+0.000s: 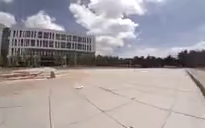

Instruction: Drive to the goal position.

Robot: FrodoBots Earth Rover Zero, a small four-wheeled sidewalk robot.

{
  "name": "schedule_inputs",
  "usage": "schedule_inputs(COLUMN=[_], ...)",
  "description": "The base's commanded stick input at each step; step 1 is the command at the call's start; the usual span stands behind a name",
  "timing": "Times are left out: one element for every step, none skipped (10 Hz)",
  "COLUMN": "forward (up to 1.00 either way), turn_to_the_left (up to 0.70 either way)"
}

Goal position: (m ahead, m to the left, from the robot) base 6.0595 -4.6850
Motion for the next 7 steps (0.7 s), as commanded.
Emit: schedule_inputs(forward=[0.70,0.70,0.70,0.70,0.70,0.70,0.70], turn_to_the_left=[-0.15,0.01,0.01,0.01,0.00,0.00,-0.33])
